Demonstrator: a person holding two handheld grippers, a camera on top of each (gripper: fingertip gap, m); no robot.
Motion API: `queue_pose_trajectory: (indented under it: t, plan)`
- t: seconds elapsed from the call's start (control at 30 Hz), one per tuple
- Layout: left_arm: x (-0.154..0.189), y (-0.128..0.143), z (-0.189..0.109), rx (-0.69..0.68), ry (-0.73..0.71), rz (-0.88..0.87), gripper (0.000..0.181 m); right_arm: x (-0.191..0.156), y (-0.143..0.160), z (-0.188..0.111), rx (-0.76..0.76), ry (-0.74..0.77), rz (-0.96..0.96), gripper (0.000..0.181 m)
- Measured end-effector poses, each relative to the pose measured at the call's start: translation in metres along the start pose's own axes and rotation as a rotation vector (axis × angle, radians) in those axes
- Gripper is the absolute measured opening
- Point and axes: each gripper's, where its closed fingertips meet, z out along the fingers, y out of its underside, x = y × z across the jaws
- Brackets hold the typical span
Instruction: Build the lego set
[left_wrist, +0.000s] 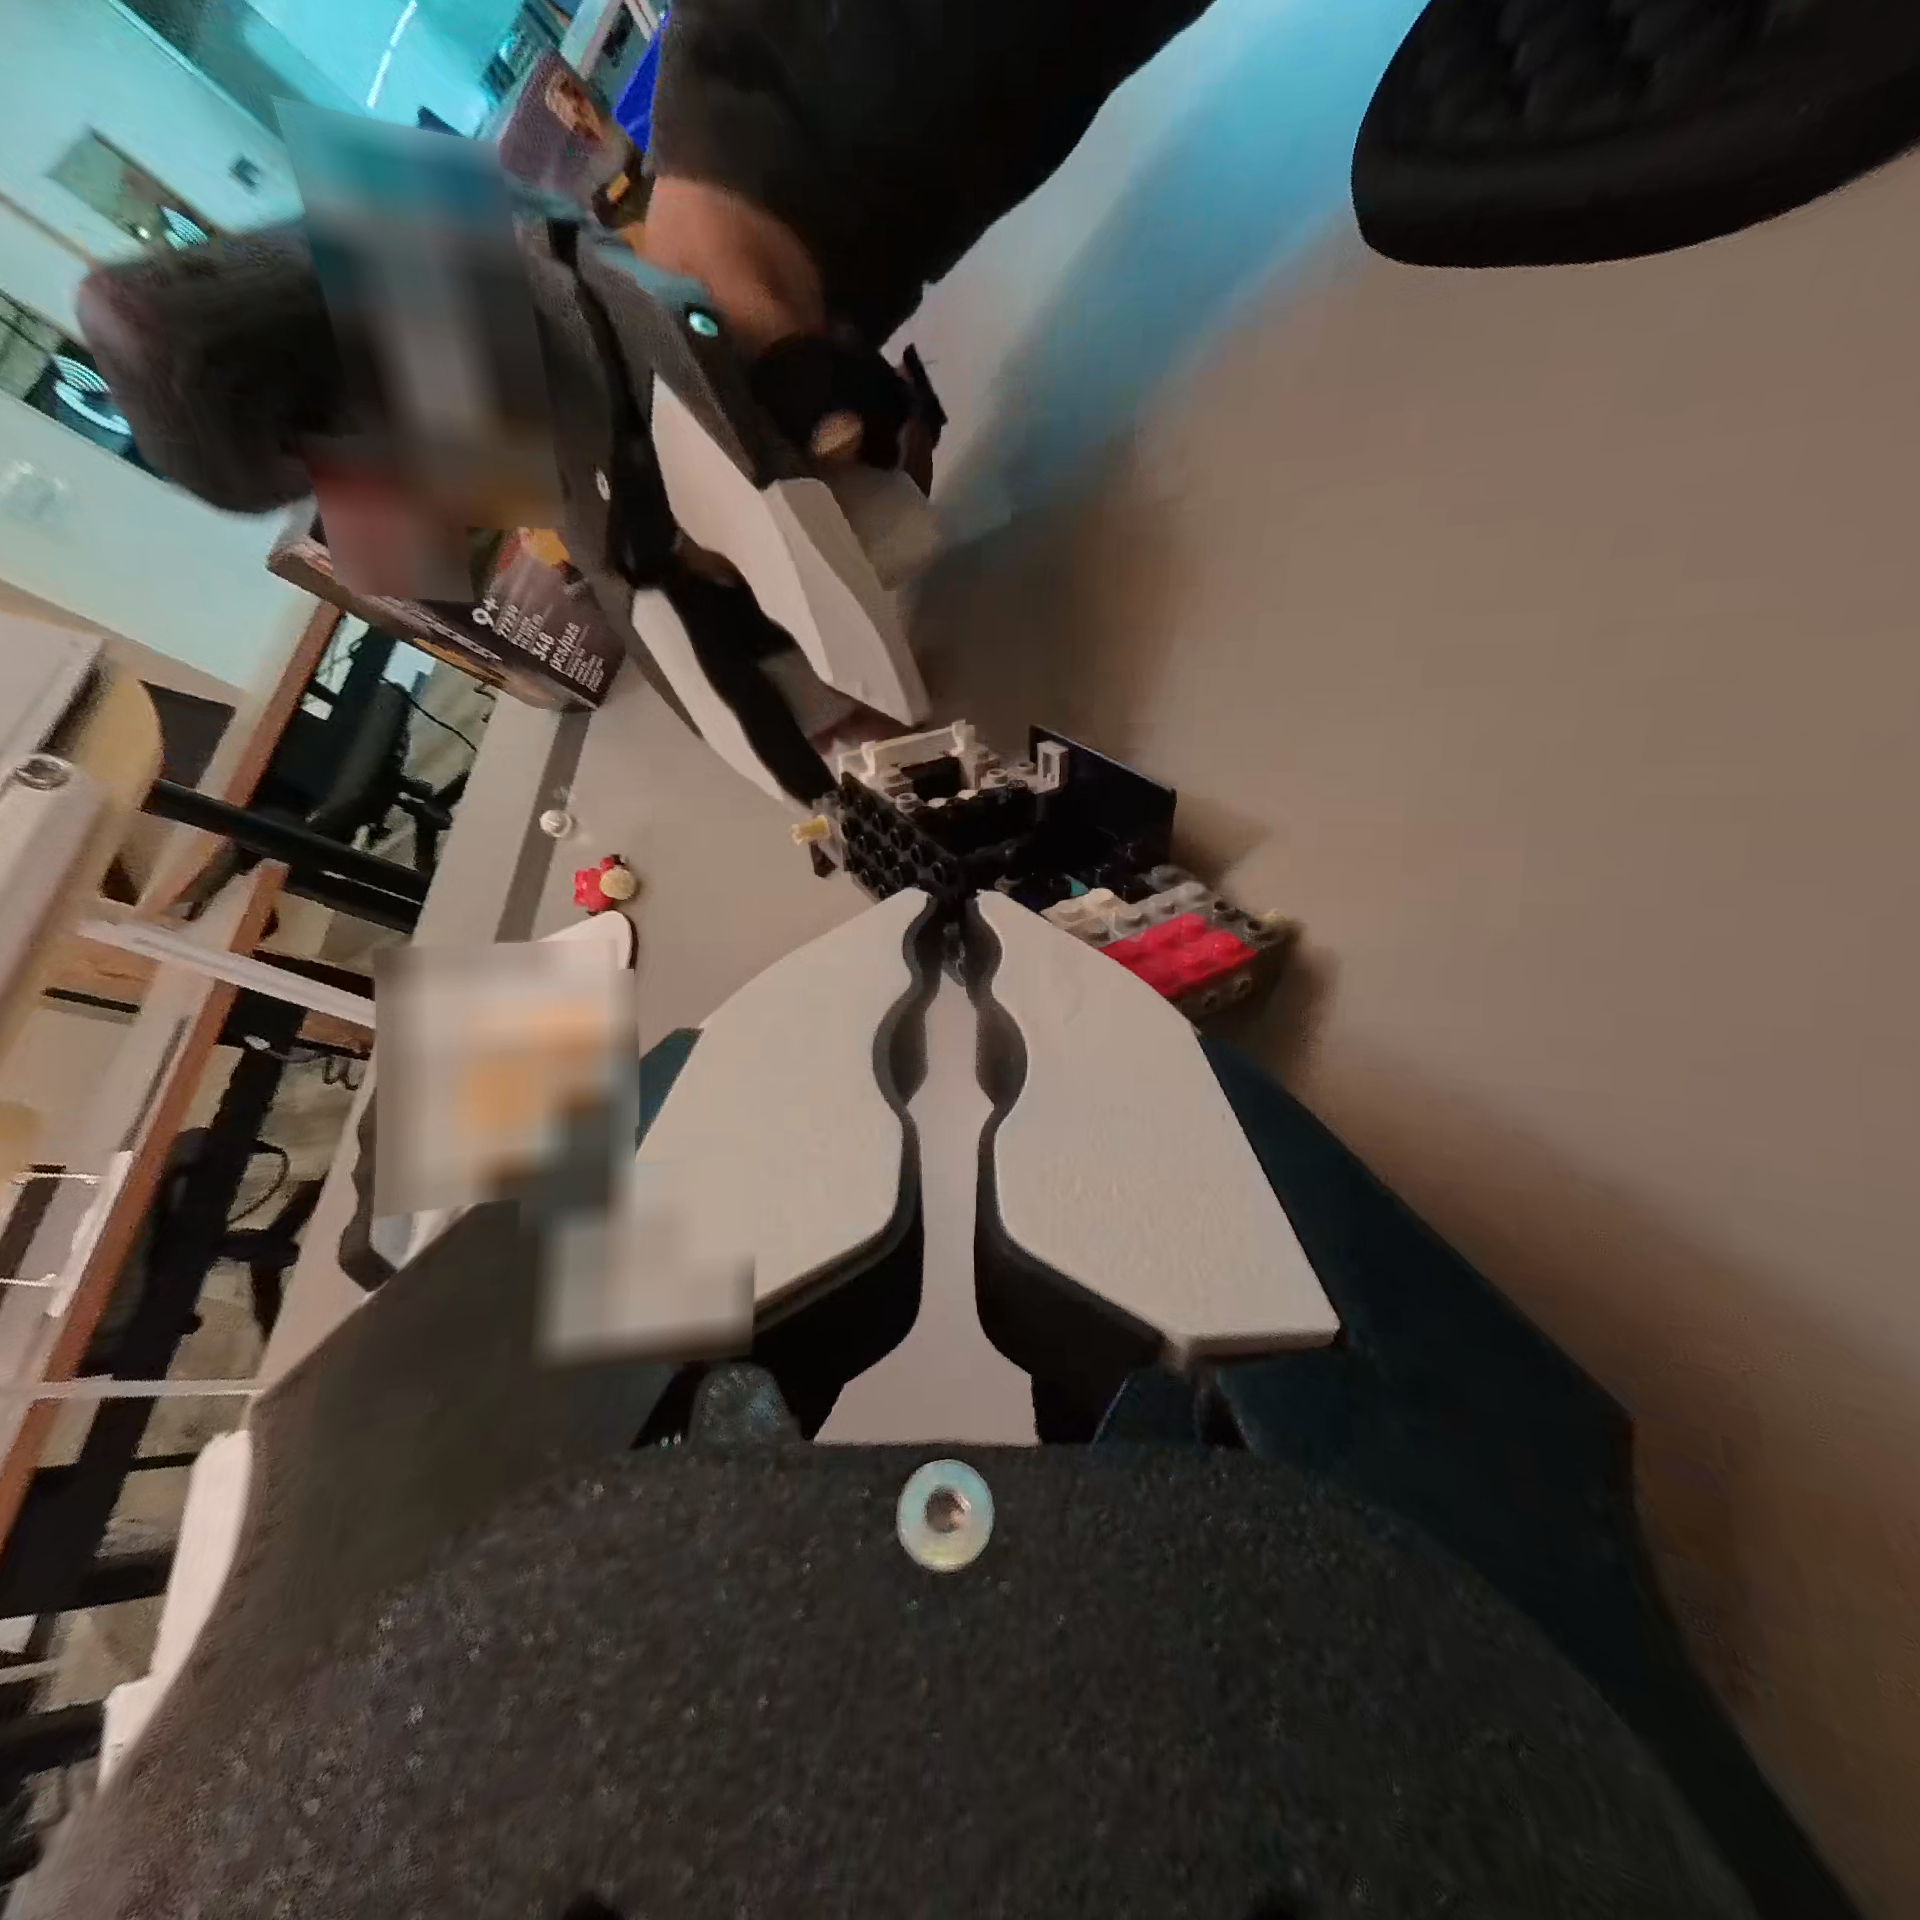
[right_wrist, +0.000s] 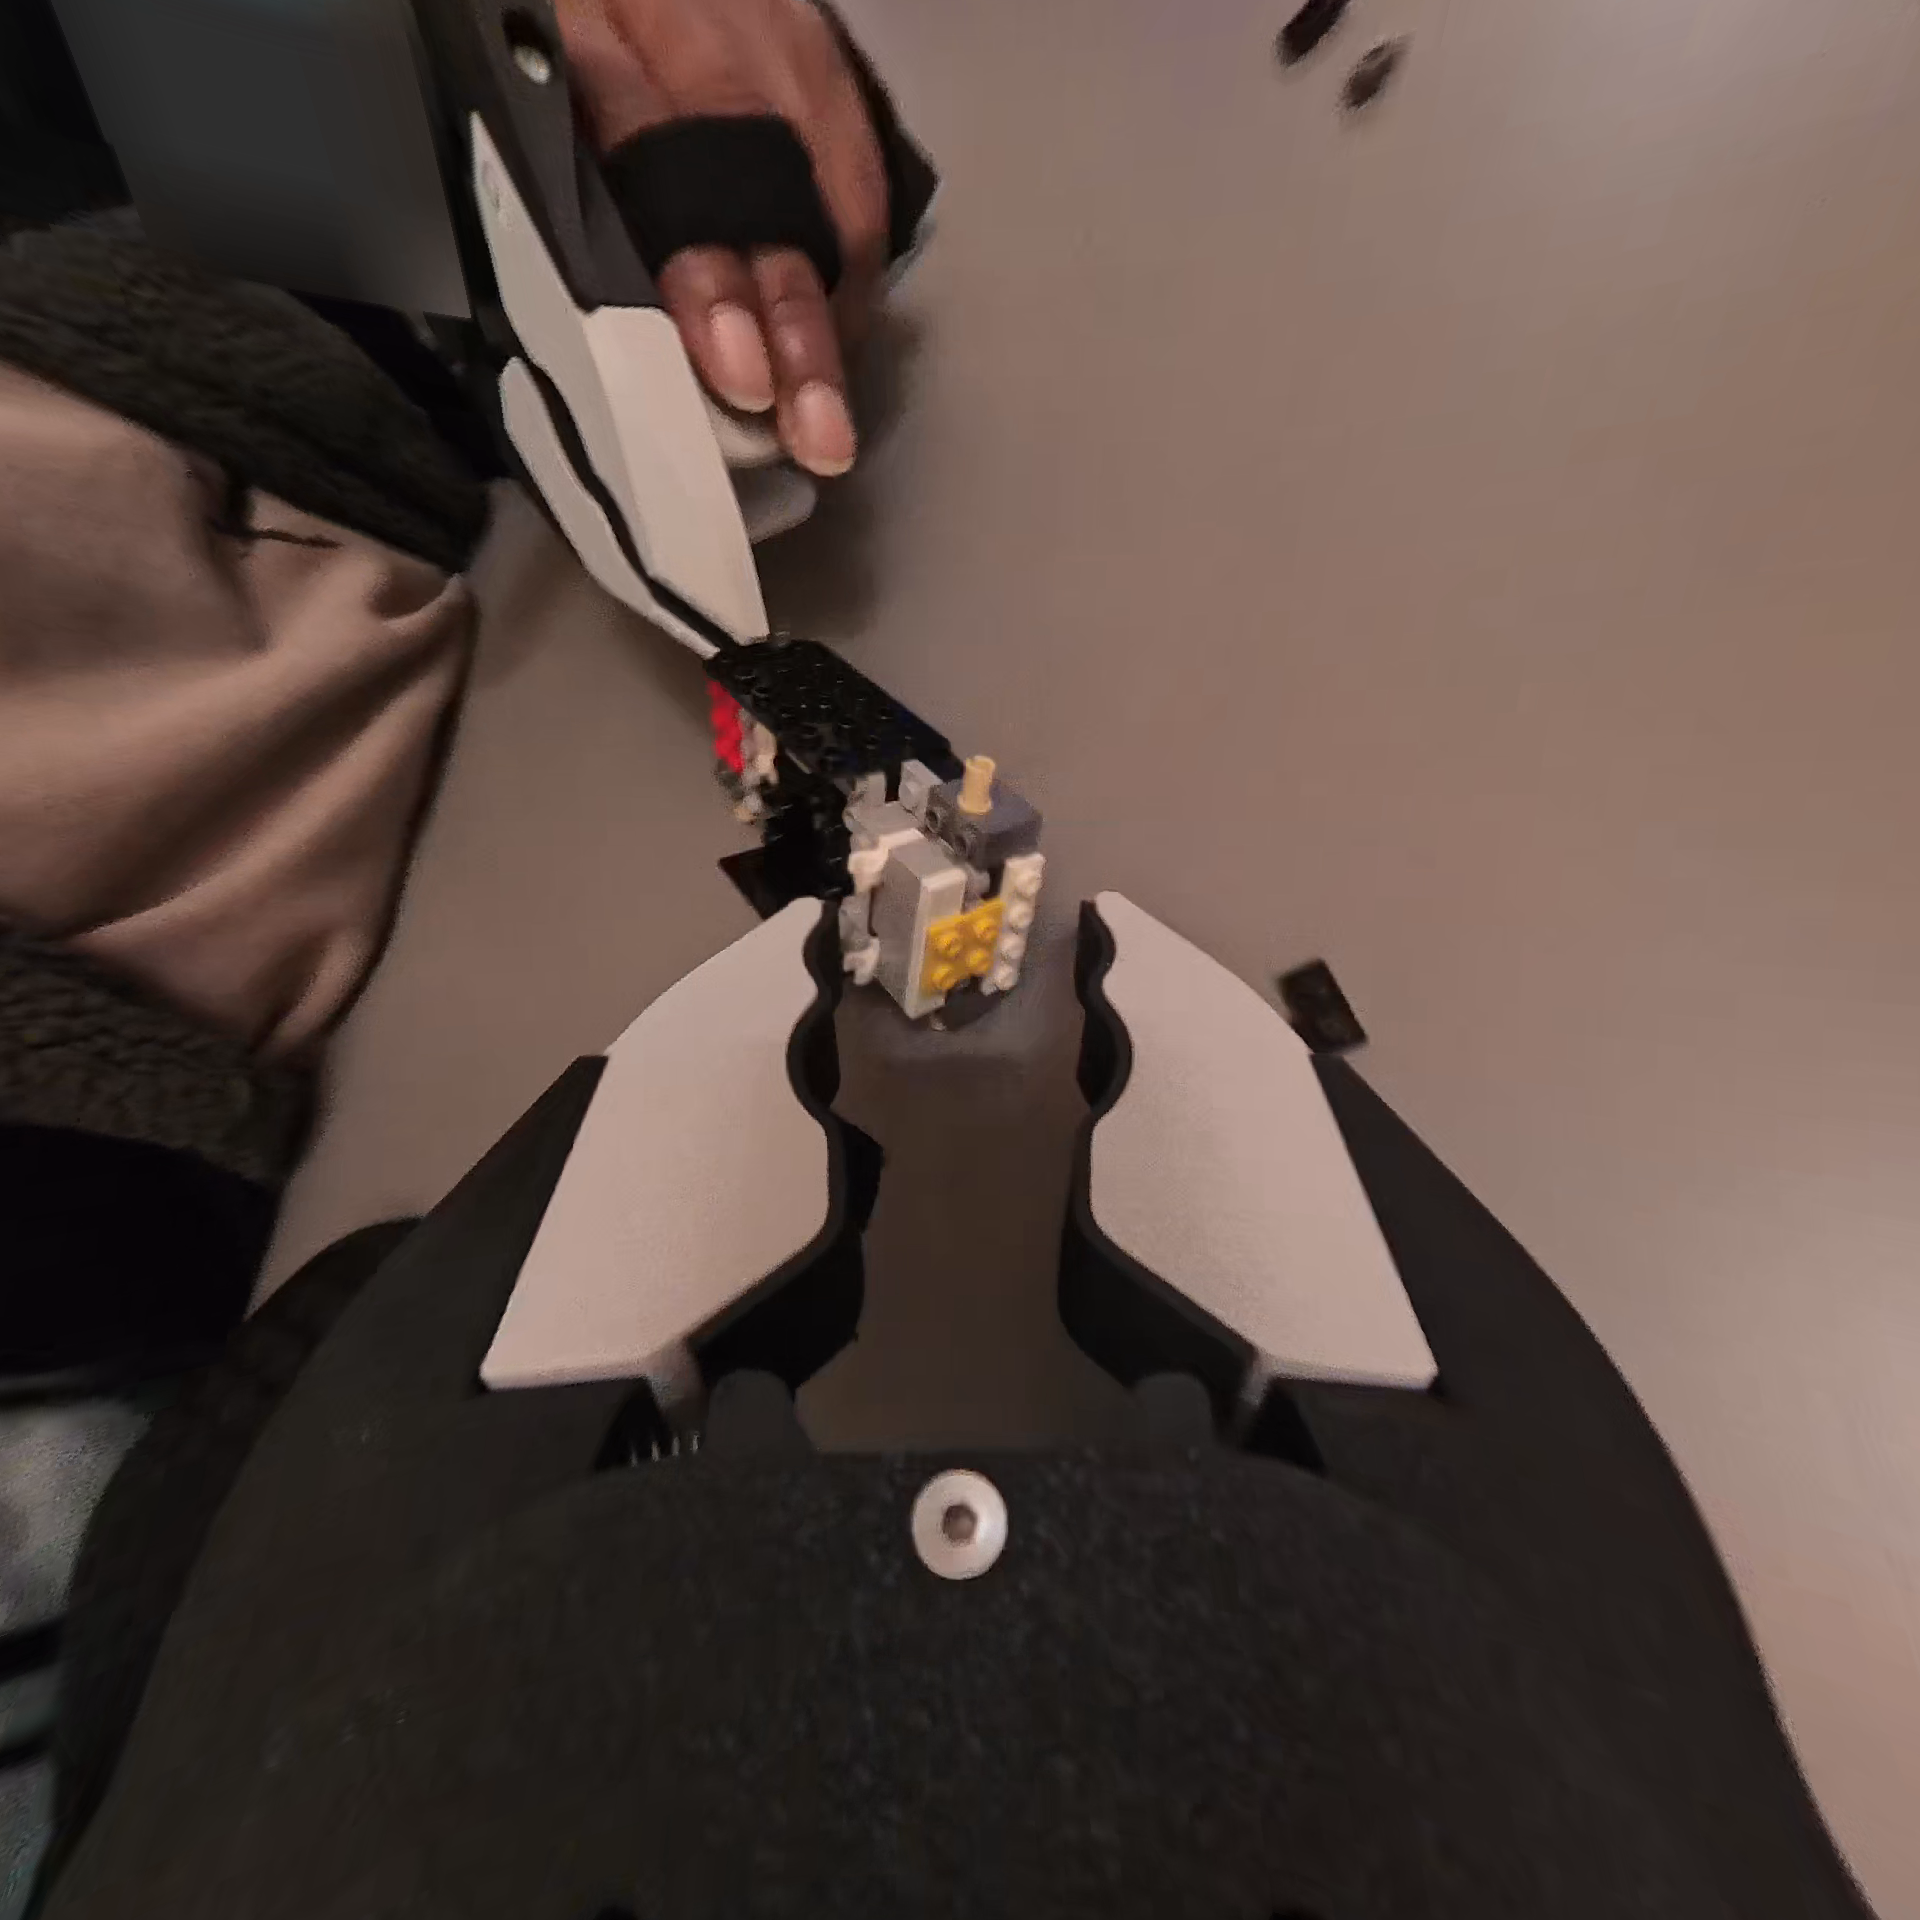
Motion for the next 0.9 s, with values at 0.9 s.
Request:
queue_pose_trajectory:
  t: [0.9]
  plan:
    - [-0.041,0.011,-0.020,0.078,-0.106,-0.293,0.036,-0.046,-0.064,-0.020,-0.009,1.290,-1.109,0.033]
